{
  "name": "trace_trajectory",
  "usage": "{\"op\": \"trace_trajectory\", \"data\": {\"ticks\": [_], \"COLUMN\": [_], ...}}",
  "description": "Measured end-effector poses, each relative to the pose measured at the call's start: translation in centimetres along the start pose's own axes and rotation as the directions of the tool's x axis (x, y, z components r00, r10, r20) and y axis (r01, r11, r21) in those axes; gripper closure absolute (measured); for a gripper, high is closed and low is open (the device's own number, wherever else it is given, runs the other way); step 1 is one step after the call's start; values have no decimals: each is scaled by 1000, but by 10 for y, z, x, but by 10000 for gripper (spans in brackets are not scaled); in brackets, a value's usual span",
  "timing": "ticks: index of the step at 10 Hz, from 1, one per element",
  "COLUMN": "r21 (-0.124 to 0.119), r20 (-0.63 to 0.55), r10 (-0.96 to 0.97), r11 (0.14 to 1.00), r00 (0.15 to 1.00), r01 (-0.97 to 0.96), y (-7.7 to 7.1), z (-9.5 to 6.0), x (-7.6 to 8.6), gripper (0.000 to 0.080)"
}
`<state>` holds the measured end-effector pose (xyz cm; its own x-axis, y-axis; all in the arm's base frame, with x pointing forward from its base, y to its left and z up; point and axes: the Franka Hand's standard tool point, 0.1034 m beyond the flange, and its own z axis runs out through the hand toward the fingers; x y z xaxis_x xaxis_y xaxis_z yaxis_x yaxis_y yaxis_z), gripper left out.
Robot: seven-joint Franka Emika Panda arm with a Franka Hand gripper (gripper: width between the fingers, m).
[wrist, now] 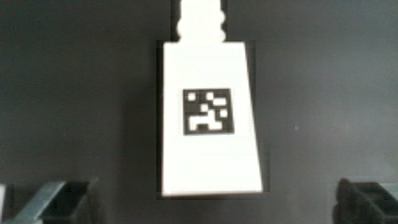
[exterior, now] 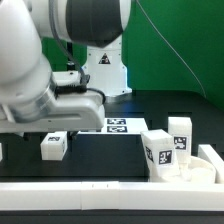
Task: Assemble stool
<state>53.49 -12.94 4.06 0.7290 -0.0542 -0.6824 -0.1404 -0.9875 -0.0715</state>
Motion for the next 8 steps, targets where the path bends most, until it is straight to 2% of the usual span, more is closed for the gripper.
{"op": "trace_trajectory", "data": {"ticks": [2,4,6,8], "r21": [-2,-3,-3,1], "r20": [6,34,30,56], "r10": [34,61,62,64], "r11": [999,998,998,998], "r00": [999,998,998,996], "r01": [-34,-61,-62,-64], "y": [-3,-2,-1,0], "z": [4,24,23,28], "x": [1,1,2,0], "gripper": [150,150,150,150]}}
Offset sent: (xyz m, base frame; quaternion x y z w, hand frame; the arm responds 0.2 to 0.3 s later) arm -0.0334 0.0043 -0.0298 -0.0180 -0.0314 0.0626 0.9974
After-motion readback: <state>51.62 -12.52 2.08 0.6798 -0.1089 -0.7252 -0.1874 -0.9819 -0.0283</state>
